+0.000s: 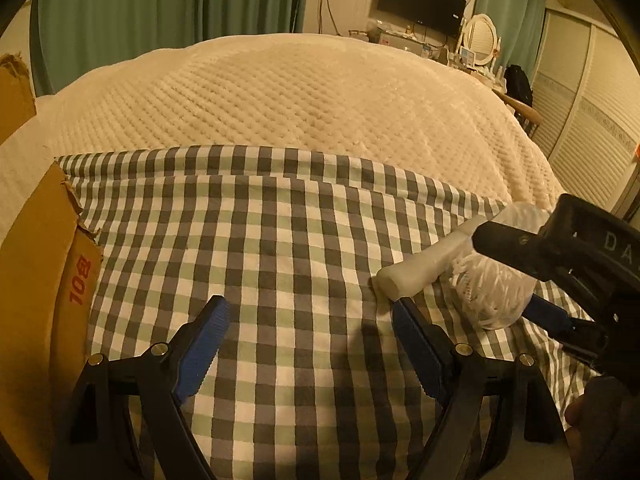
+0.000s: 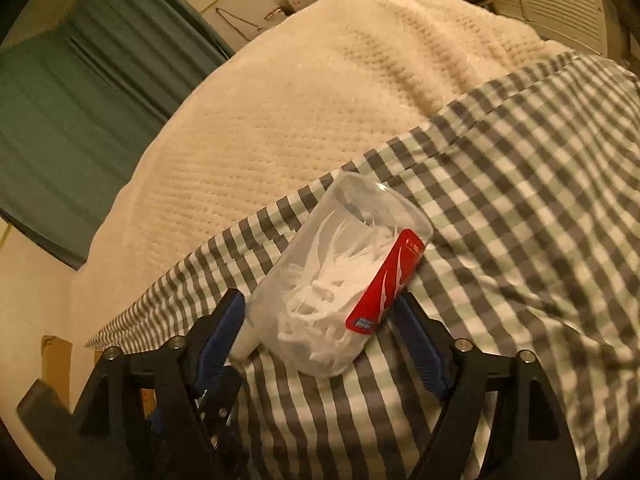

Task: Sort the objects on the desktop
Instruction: 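Grasp the clear floss-pick container with the right tool while the left tool grasps the white foam tube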

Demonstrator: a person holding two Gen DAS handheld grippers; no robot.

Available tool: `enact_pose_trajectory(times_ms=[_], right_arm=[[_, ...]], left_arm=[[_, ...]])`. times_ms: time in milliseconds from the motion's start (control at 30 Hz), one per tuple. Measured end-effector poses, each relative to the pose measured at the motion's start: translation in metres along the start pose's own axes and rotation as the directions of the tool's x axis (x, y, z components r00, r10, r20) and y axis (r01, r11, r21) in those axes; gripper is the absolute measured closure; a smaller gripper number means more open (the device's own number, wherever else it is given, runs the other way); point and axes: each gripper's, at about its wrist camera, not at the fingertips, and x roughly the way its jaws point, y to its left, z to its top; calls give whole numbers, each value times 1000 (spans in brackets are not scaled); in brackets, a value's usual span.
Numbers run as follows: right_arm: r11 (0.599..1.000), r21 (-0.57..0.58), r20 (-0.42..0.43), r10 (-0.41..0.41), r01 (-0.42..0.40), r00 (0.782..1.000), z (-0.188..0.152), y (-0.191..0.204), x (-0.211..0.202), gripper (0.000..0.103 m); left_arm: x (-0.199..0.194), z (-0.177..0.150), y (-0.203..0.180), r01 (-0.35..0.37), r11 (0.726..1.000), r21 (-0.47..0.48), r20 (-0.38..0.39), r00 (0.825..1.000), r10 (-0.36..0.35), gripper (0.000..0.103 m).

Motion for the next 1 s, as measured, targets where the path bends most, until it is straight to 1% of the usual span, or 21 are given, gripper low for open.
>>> enact_pose_trajectory(times_ms=[100, 133, 233, 333, 400, 433, 467, 500, 567, 633, 700, 733, 767, 867, 1000], right_arm=[[999, -49, -25, 2, -3, 1000, 0, 1, 6, 25], [997, -75, -34, 0, -2, 999, 1, 2, 4, 27], [982, -188, -42, -28, 20, 999, 1, 4, -9, 31], [967, -256, -84, -28, 6, 996, 3, -5, -32, 33], [942, -335, -118, -78, 34, 990, 2, -11, -52, 35], [922, -384, -129, -110, 52, 986, -1, -14, -63, 35], [892, -445, -142, -155, 77, 978, -7, -21, -77, 35], [875, -475, -150, -181, 90, 972, -13, -30, -88, 35], [858, -501, -149, -213, 111, 966, -22, -46, -103, 35], [852, -504, -113, -225, 139, 968, -28, -59, -111, 35], [869, -475, -101, -208, 136, 973, -32, -73, -112, 35], [880, -457, -111, -202, 130, 973, -31, -78, -109, 34], [887, -445, -120, -196, 123, 973, -31, -77, -102, 33], [903, -417, -107, -161, 103, 981, -18, -73, -88, 28], [893, -435, -78, -164, 114, 983, -10, -66, -77, 26]], left_arm=[[0, 0, -4, 6, 1000, 20, 2, 1000, -6, 17], [-1, 0, -5, 11, 1000, 28, 4, 1000, -11, 17], [-5, -2, -8, 27, 999, 37, 8, 1000, -27, 17], [-8, -3, -12, 49, 998, 48, 2, 999, -50, 17], [-9, -4, -18, 67, 996, 66, -8, 998, -67, 17], [-10, -5, -22, 76, 994, 78, -9, 997, -75, 17], [-11, -6, -25, 82, 992, 92, -9, 997, -81, 17], [-11, -7, -29, 86, 990, 109, -10, 996, -86, 17], [-10, -8, -35, 93, 986, 135, -23, 996, -91, 17], [-7, -9, -38, 88, 984, 155, -35, 996, -84, 17], [-5, -10, -40, 71, 983, 169, -41, 997, -65, 17], [-5, -9, -42, 65, 983, 173, -41, 997, -59, 17], [-5, -9, -45, 61, 982, 180, -41, 998, -54, 17], [-1, -4, -54, 28, 976, 214, -35, 999, -21, 17], [13, 10, -69, -10, 964, 267, -3, 1000, 11, 17]])
